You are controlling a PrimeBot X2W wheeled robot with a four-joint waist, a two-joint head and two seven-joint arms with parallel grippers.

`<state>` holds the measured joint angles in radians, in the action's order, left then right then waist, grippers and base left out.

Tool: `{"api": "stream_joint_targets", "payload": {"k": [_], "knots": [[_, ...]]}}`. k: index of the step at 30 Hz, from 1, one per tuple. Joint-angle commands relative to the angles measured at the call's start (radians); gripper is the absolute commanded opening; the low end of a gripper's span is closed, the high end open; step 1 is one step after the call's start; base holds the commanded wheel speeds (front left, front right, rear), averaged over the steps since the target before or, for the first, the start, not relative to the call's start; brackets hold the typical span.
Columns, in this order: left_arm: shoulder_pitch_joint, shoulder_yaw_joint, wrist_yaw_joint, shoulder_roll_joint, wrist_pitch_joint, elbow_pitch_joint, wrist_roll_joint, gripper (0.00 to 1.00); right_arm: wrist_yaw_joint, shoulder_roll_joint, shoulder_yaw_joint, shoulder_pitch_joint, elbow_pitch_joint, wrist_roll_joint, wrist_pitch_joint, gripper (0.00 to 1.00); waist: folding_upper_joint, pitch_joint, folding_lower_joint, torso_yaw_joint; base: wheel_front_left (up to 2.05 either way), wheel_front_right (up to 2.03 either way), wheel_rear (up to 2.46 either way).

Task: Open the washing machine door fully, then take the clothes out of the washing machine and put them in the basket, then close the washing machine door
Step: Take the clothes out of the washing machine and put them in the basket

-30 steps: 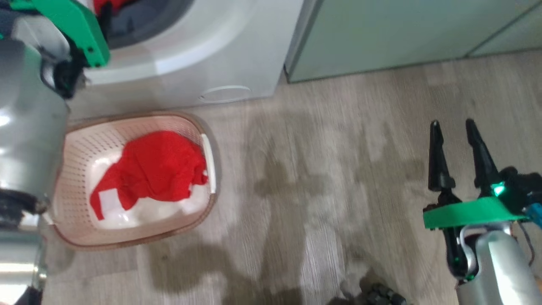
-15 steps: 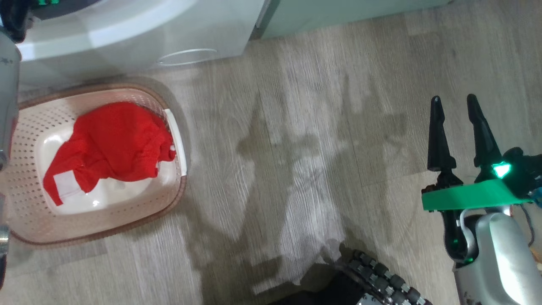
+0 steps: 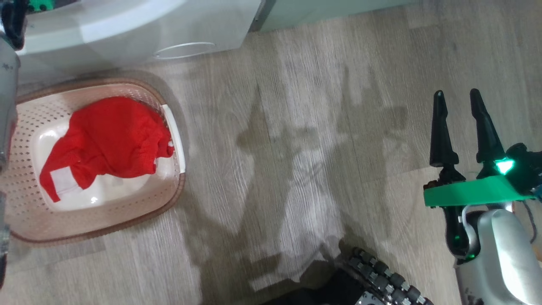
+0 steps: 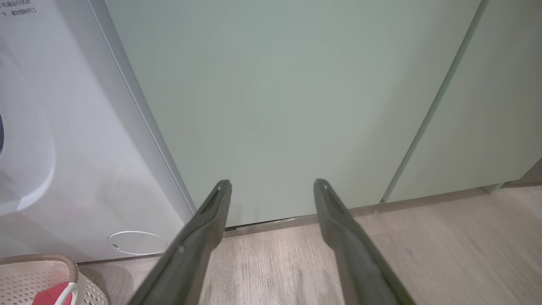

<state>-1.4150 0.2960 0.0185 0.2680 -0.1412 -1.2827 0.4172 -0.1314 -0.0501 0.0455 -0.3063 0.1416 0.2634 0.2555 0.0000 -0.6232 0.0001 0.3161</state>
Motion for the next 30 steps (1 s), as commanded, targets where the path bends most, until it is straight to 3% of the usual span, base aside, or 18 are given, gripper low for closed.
{"api": "stream_joint_targets", "payload": {"k": [1, 12, 19, 25, 30], "knots": [[-0.002, -0.013, 0.003, 0.034, 0.038, 0.018, 0.011, 0.00, 0.001, 0.000, 0.005, 0.010, -0.022, -0.011, 0.006, 1.00, 0.0000, 0.022, -0.0001, -0.013, 0.00, 0.00, 0.00], [0.233, 0.004, 0.054, -0.061, 0.260, 0.004, 0.032, 0.00, 0.001, 0.000, -0.024, 0.090, 0.002, -0.044, 0.006, 1.00, 0.0000, 0.236, -0.0001, -0.113, 0.00, 0.00, 0.00], [0.406, 0.023, 0.105, -0.137, 0.339, 0.008, 0.067, 0.00, 0.001, -0.019, -0.031, 0.158, 0.020, -0.045, 0.006, 1.00, 0.0000, 0.383, -0.0001, -0.190, 0.00, 0.00, 0.00], [0.550, 0.058, 0.111, -0.162, 0.368, 0.013, 0.072, 0.00, 0.001, -0.029, -0.029, 0.204, 0.028, -0.039, 0.006, 1.00, 0.0000, 0.463, -0.0001, -0.239, 0.00, 0.00, 0.00], [0.666, 0.084, 0.112, -0.182, 0.310, 0.034, 0.125, 0.00, 0.001, -0.034, -0.028, 0.222, 0.028, -0.034, 0.006, 1.00, 0.0000, 0.485, -0.0001, -0.258, 0.00, 0.00, 0.00]]}}
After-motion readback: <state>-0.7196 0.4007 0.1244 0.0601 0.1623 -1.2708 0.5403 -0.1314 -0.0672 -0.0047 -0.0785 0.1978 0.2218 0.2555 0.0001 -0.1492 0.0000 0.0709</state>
